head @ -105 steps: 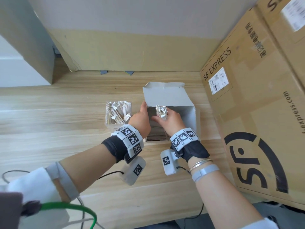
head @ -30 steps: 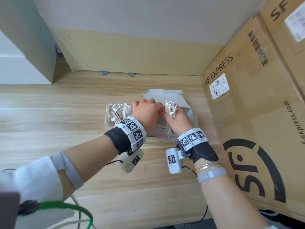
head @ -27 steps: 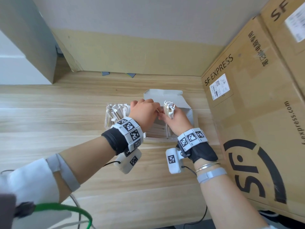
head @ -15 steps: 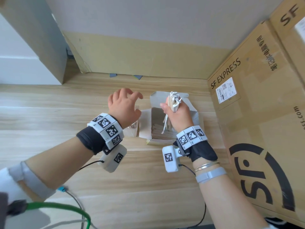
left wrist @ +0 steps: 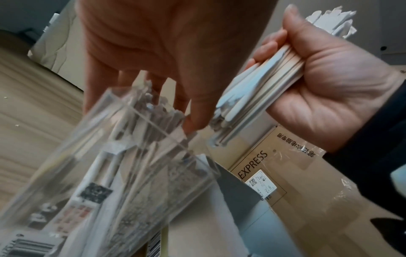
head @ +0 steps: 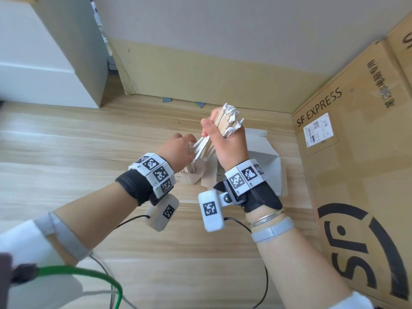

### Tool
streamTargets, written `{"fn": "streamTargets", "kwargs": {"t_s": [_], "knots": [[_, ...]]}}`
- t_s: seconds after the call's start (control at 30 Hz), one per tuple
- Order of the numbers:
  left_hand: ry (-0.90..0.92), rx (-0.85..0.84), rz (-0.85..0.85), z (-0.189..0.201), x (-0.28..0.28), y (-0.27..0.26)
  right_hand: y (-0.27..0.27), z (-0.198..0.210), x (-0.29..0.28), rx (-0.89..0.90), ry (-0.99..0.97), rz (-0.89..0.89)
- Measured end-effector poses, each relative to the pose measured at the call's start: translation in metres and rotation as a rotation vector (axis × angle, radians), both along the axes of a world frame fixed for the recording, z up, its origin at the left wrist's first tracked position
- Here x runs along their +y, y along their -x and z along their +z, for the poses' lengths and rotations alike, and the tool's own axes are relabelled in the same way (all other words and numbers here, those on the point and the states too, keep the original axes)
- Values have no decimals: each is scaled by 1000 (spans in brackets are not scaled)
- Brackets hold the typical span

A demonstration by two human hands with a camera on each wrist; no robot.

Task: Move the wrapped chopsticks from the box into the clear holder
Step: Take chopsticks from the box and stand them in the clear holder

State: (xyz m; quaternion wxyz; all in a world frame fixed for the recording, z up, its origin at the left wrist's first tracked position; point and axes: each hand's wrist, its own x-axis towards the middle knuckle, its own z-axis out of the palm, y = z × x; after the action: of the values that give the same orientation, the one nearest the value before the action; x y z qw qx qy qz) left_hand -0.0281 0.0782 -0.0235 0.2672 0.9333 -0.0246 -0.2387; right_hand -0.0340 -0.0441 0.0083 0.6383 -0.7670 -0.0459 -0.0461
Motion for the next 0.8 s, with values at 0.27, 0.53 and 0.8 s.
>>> {"fn": "streamTargets", "kwargs": {"t_s": [0.27, 0.53, 0.8], "knots": [[6, -23, -18, -3, 17, -9, -1, -20, 12, 64, -110, 18], [-10, -33, -29, -5, 21, -9, 3, -43, 15, 296, 314, 32], [16, -11, -10, -7, 23, -10, 7, -39, 20, 321, 665, 199]]}}
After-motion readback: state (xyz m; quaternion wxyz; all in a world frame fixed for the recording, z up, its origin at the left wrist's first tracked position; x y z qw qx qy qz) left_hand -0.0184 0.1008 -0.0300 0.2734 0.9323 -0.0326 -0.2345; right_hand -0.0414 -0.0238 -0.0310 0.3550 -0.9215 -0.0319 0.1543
